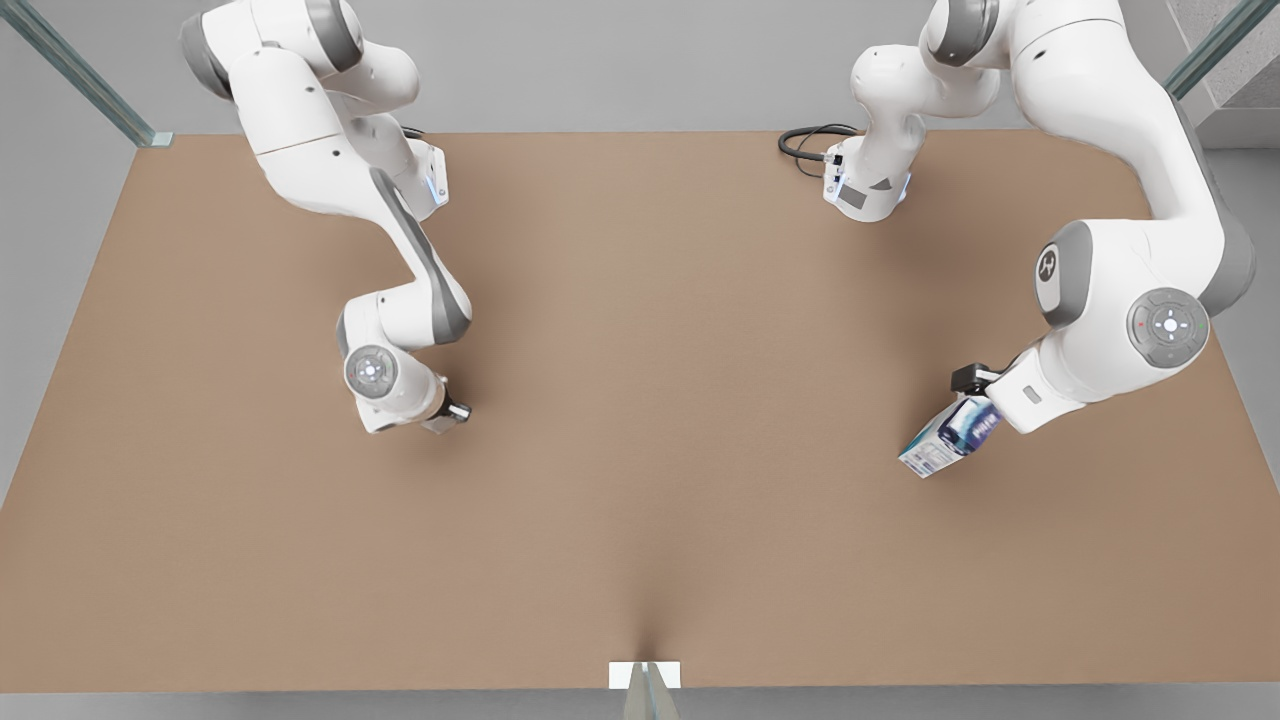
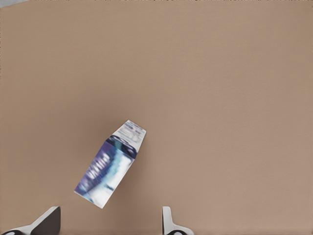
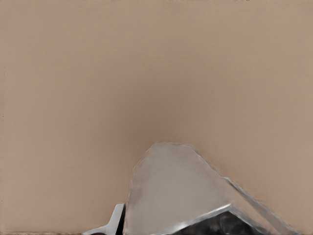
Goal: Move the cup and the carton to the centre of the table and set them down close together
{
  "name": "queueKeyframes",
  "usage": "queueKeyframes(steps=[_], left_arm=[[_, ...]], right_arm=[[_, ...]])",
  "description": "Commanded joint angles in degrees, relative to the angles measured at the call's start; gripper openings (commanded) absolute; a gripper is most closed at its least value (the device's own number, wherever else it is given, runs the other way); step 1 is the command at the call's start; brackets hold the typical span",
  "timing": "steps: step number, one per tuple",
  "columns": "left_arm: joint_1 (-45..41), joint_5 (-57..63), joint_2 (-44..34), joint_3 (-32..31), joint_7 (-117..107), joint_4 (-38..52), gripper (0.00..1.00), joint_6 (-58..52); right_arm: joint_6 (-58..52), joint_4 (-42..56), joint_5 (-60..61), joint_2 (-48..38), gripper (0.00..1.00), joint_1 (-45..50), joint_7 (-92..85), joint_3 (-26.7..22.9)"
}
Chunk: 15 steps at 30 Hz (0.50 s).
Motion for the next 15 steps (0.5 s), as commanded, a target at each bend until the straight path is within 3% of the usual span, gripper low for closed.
queueKeyframes(steps=[1, 5, 11, 15], left_arm=[[0.00, 0.01, 0.00, 0.00, 0.00, 0.00, 1.00, 0.00], [0.09, 0.01, 0.08, 0.00, 0.09, 0.00, 1.00, 0.09], [0.09, 0.01, 0.17, 0.00, 0.09, 0.00, 1.00, 0.18], [0.00, 0.01, 0.17, 0.00, 0.09, 0.00, 1.00, 0.26]], right_arm=[[0.07, 0.77, 0.35, 0.40, 0.21, 0.09, -0.22, 0.37], [-1.50, 8.75, 1.14, 4.44, 0.21, 1.14, 0.83, 3.62], [-10.47, 25.99, 2.37, 13.67, 0.21, 8.17, 4.61, 3.36], [-15.75, 38.12, 4.83, 20.70, 0.21, 15.91, 4.79, -2.09]])
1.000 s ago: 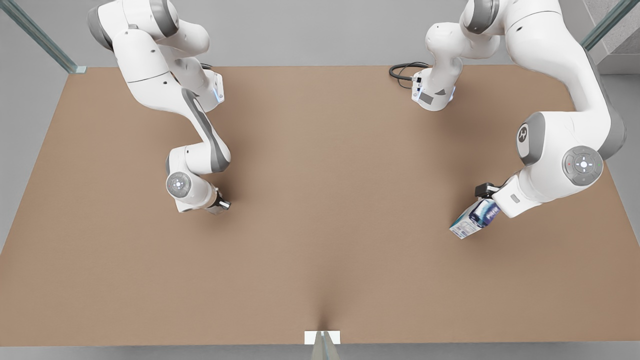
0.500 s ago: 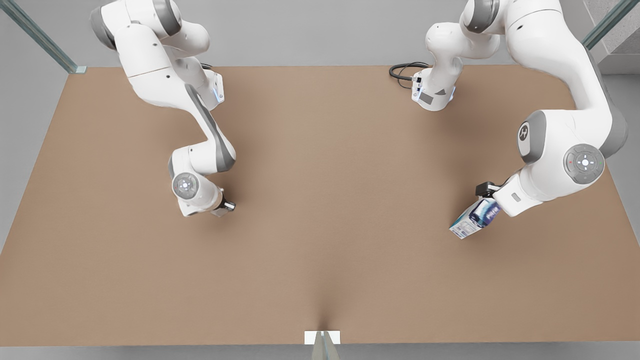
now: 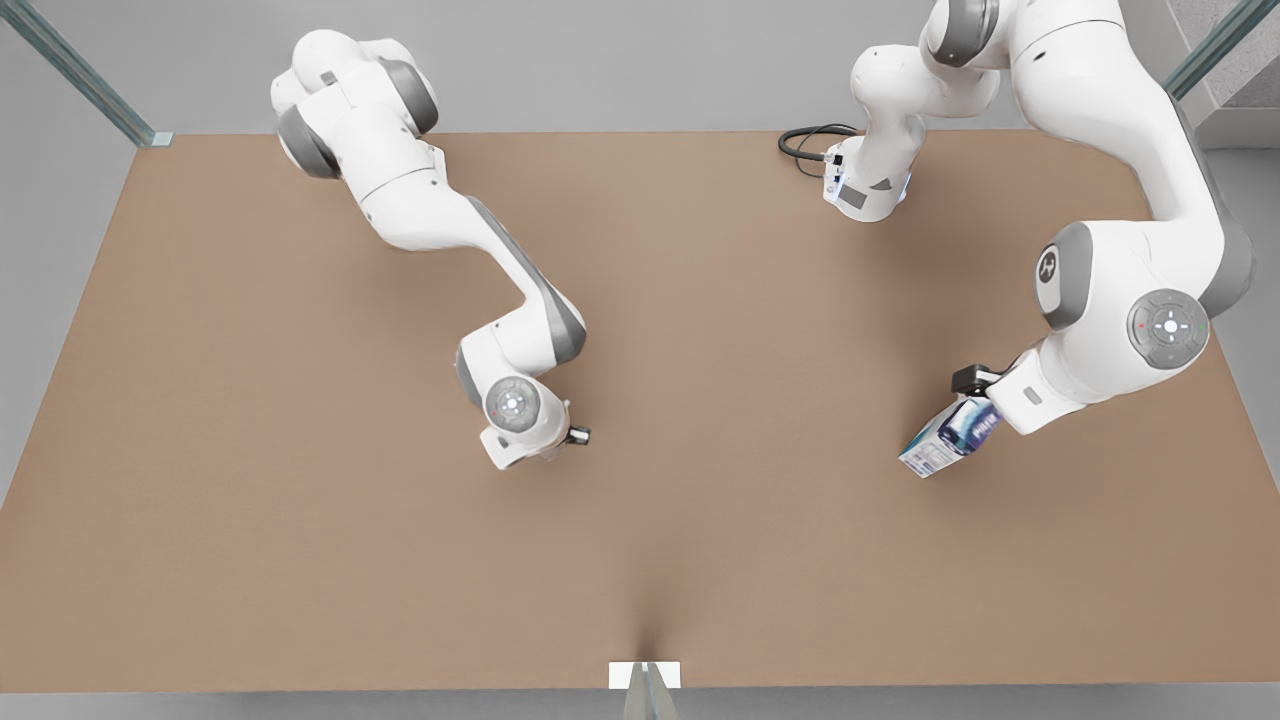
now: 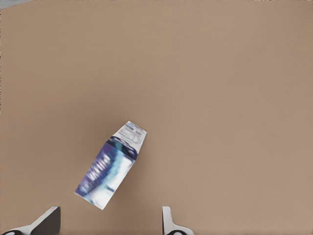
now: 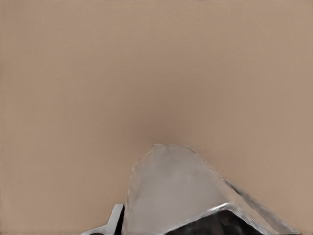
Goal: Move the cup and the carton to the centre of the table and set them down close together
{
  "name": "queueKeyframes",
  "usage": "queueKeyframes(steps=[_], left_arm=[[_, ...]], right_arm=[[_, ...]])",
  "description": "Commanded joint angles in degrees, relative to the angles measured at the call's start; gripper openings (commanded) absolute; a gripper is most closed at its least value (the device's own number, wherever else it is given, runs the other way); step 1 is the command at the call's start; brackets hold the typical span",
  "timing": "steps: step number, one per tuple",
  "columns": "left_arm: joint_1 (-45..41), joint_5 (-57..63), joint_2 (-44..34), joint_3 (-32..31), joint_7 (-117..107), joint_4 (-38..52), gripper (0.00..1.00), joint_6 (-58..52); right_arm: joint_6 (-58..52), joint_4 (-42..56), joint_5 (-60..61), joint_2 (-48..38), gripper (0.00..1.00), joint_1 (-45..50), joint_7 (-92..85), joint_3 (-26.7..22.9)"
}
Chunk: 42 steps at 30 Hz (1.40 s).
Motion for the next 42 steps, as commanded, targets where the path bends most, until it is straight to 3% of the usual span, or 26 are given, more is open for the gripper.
queueKeyframes(steps=[1, 12, 15, 19, 28, 30, 31, 32, 34, 42], left_arm=[[0.10, 0.00, -0.09, 0.00, 0.00, 0.00, 1.00, 0.00], [-0.08, 0.00, -0.18, 0.09, 3.69, -0.53, 1.00, 2.46], [0.01, 0.35, -6.24, 0.27, 11.07, -12.21, 1.00, 9.40], [0.01, 0.18, -6.07, 1.85, 26.62, -17.22, 1.00, 13.18], [0.01, 1.41, -1.94, 3.25, 29.44, -21.09, 1.00, 20.57], [0.01, 1.41, -0.71, 3.25, 29.79, -21.09, 1.00, 21.01], [-0.08, 1.41, -0.62, 3.25, 29.88, -21.18, 1.00, 20.48], [-0.08, 1.41, -0.45, 3.25, 29.88, -21.53, 1.00, 20.39], [-0.08, 1.41, 0.35, 3.25, 29.97, -21.53, 1.00, 20.48], [-0.08, 2.73, 2.72, 3.25, 30.41, -21.36, 1.00, 21.62]], right_arm=[[0.18, 0.93, 0.56, 0.73, 0.21, 0.24, -0.14, -0.03], [0.36, 20.36, 1.52, 13.65, 0.21, 5.69, 5.93, -1.00], [0.54, 24.40, 2.40, 15.50, 0.21, 7.18, 6.02, -1.09], [2.73, 27.56, 2.67, 18.14, 0.21, 8.94, 7.51, -1.00], [10.38, 27.65, 3.19, 21.04, 0.21, 10.88, 9.09, -4.78], [9.50, 27.65, 3.19, 20.95, 0.42, 10.79, 9.09, -4.78], [9.33, 27.65, 3.19, 20.86, 0.59, 10.79, 9.09, -4.78], [9.06, 27.65, 3.19, 20.78, 0.61, 10.79, 9.09, -4.78], [8.80, 27.65, 3.19, 20.78, 0.75, 10.79, 9.09, -4.78], [8.97, 28.09, 5.21, 19.72, 0.75, 10.52, 9.09, -4.78]])
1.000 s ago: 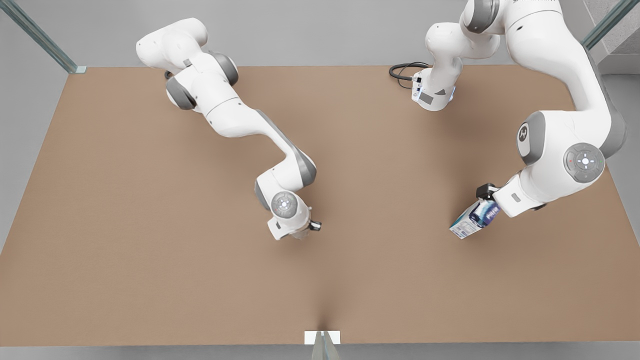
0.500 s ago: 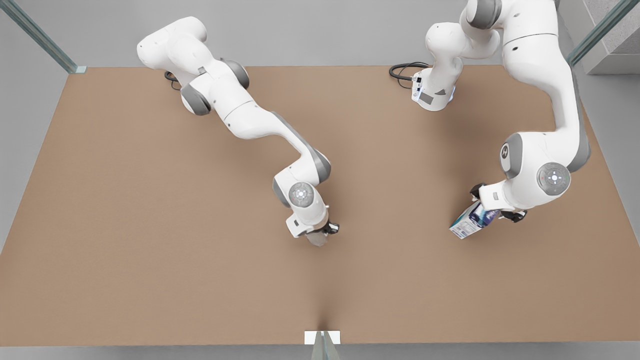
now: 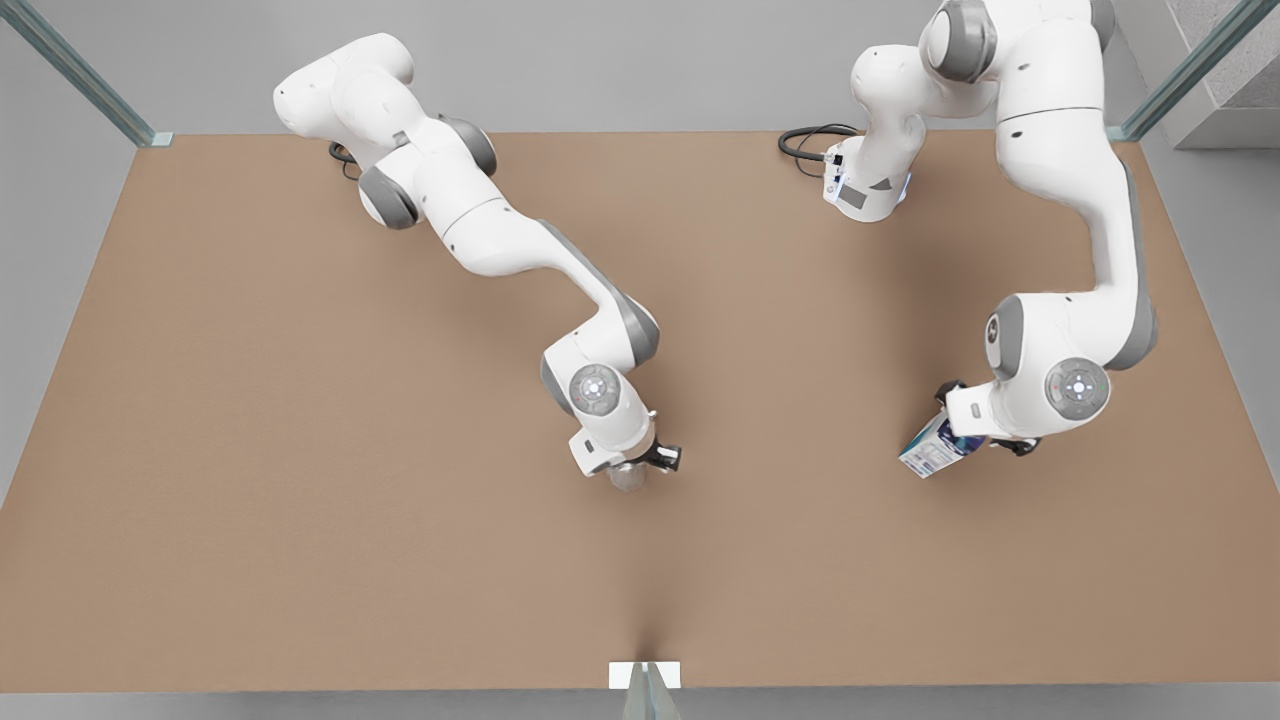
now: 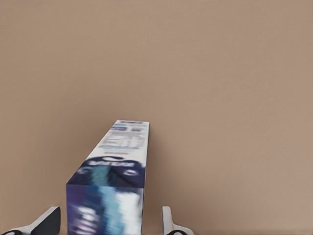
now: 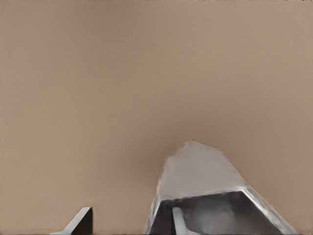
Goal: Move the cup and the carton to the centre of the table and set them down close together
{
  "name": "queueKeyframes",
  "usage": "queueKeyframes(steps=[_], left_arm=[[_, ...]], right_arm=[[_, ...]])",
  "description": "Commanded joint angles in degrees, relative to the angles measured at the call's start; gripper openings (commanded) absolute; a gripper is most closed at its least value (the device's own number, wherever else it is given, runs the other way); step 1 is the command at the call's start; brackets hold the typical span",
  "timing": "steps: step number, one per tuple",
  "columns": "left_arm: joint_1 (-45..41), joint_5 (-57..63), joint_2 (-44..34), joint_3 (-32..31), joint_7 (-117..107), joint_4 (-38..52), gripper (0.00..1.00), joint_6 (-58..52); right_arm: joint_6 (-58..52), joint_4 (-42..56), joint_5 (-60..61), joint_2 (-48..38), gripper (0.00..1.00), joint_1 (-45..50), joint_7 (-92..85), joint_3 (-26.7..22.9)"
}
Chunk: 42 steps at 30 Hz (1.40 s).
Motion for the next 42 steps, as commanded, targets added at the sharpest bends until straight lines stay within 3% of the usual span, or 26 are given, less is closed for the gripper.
queueKeyframes(steps=[1, 4, 5, 6, 10, 16, 19, 22, 23, 26, 29, 30, 35, 37, 42], left_arm=[[-0.03, 0.22, 0.36, 0.00, 0.00, 0.00, 1.00, 0.00], [-0.29, 0.22, 1.41, 0.00, 0.00, 0.18, 1.00, -0.44], [-0.29, 0.22, 1.67, 0.00, -0.09, 0.35, 0.82, -0.53], [-0.29, 0.22, 1.85, 0.00, -0.09, 0.44, 0.73, -0.53], [-0.29, 0.22, 2.20, 0.00, -0.09, 0.44, 0.64, -0.61], [-0.29, 0.13, 1.68, 0.00, -0.26, 0.62, 0.64, -0.97], [-0.47, 0.22, -1.75, -0.09, -1.32, 3.95, 0.64, -8.78], [-4.50, -0.66, -2.90, -0.61, -8.96, 11.07, 0.64, -19.95], [-6.27, -0.92, -2.98, -3.59, -15.72, 12.04, 0.64, -21.79], [-6.27, -1.01, -3.16, -17.48, -35.94, 13.71, 0.65, -24.08], [-6.35, -3.39, 0.96, -28.11, -52.45, 18.01, 0.65, -23.64], [-8.19, -3.30, 4.84, -30.94, -58.62, 22.15, 0.65, -23.38], [-15.93, -3.30, 12.57, -31.02, -73.04, 25.84, 0.65, -9.67], [-17.34, -2.59, 16.97, -30.85, -74.18, 29.18, 0.65, -8.44], [-17.34, -1.19, 20.75, -30.76, -74.09, 29.09, 0.66, -6.68]], right_arm=[[0.01, -0.15, -0.09, 0.13, 0.75, 0.00, 0.00, -0.06], [-0.16, -0.24, 0.00, 0.13, 0.75, 0.18, -0.09, -1.21], [-0.16, -0.15, 0.00, 0.04, 0.75, 0.18, -0.09, -1.21], [-0.25, -0.15, 0.00, 0.04, 0.75, 0.18, -0.09, -1.21], [-2.98, -0.15, 0.09, -1.89, 0.75, 0.09, -0.09, -1.12], [-4.47, -0.59, 0.79, -4.44, 0.76, -0.62, -0.35, -1.03], [-5.52, -5.78, 1.41, -11.56, 0.84, -3.25, -2.55, -1.64], [-8.69, -17.29, 1.23, -24.83, 0.94, -11.60, -19.15, -2.79], [-8.69, -23.08, 1.06, -30.19, 1.00, -14.85, -26.62, -2.79], [-16.68, -30.30, 0.79, -42.06, 1.00, -25.31, -35.85, -2.53], [-23.88, -30.74, -1.23, -47.15, 1.00, -32.78, -39.46, -2.87], [-28.55, -30.04, -8.42, -48.47, 1.00, -32.78, -43.50, -3.58], [-31.28, -29.24, -9.23, -49.71, 1.00, -38.06, -51.77, -2.88], [-31.10, -31.18, -9.93, -51.11, 1.00, -40.96, -51.68, 1.17], [-30.66, -30.91, -9.93, -51.11, 1.00, -39.64, -51.68, 0.46]])
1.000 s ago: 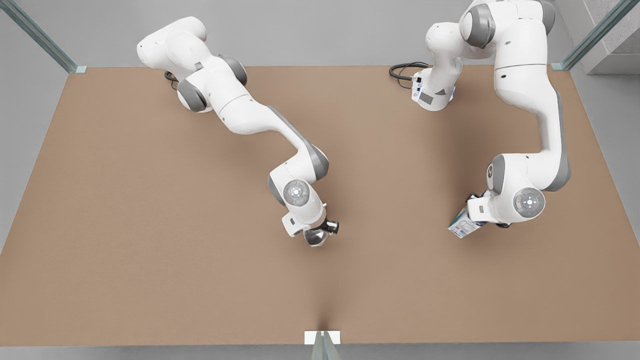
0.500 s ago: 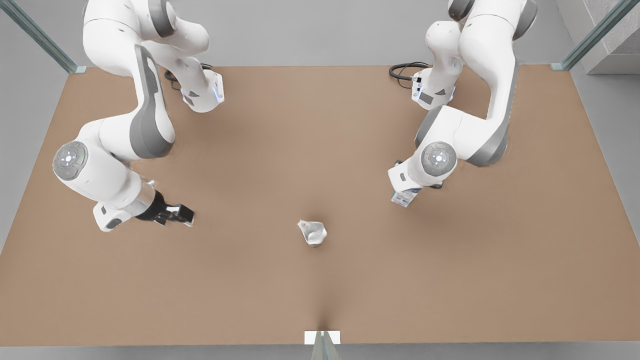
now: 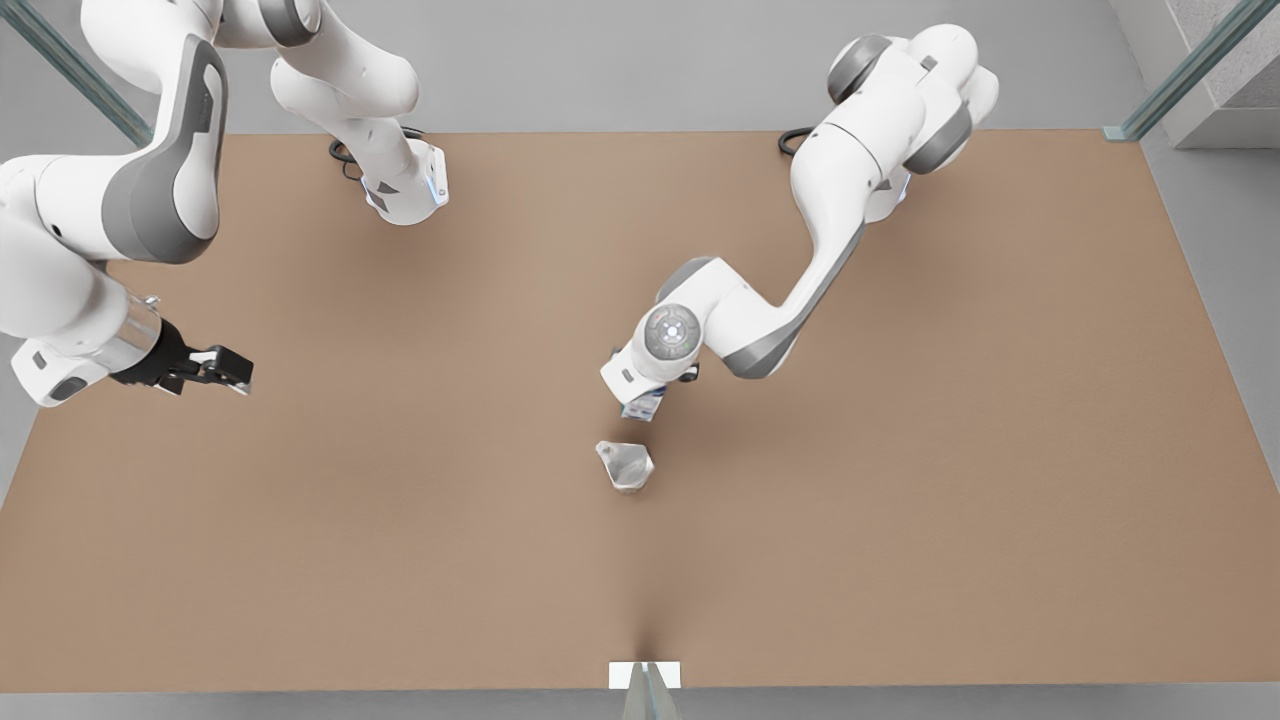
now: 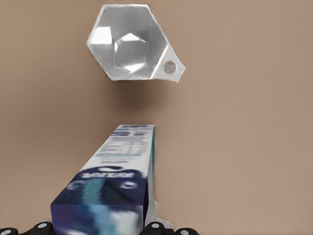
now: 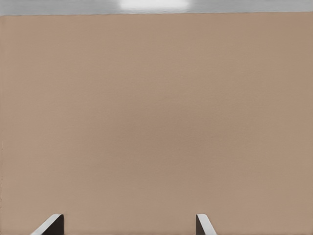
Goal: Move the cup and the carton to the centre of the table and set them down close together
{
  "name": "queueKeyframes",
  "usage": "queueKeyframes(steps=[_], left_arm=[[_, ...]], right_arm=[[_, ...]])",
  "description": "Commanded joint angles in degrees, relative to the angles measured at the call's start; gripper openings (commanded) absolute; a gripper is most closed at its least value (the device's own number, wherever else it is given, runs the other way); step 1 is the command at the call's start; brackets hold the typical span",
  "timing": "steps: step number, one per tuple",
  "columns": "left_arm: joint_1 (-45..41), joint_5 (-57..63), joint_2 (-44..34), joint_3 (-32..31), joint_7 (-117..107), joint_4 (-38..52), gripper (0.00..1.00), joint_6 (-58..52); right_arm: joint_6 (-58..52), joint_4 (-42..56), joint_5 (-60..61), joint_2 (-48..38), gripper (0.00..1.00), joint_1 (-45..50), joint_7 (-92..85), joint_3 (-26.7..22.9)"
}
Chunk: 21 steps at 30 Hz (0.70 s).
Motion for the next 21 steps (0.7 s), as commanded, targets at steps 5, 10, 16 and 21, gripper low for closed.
queueKeyframes(steps=[5, 10, 16, 21], left_arm=[[-0.26, 0.13, -0.84, -0.09, -1.13, 0.09, 1.00, -0.62], [-0.35, 0.13, -0.75, -0.09, -1.13, 0.00, 1.00, -0.53], [-0.18, 0.13, -4.44, 0.44, 0.10, 5.53, 1.00, -14.59], [10.19, 0.13, -9.10, 17.83, 30.23, 12.48, 1.00, -26.29]], right_arm=[[0.30, 0.80, 0.66, 1.45, 1.00, 0.02, 0.26, 0.18], [0.30, 0.89, 0.75, 1.45, 1.00, 0.11, 0.35, 0.36], [0.30, 1.59, 0.04, 1.45, 1.00, 1.34, 0.35, 0.36], [0.30, 1.59, 0.66, 1.45, 1.00, 1.25, 0.26, 0.36]])
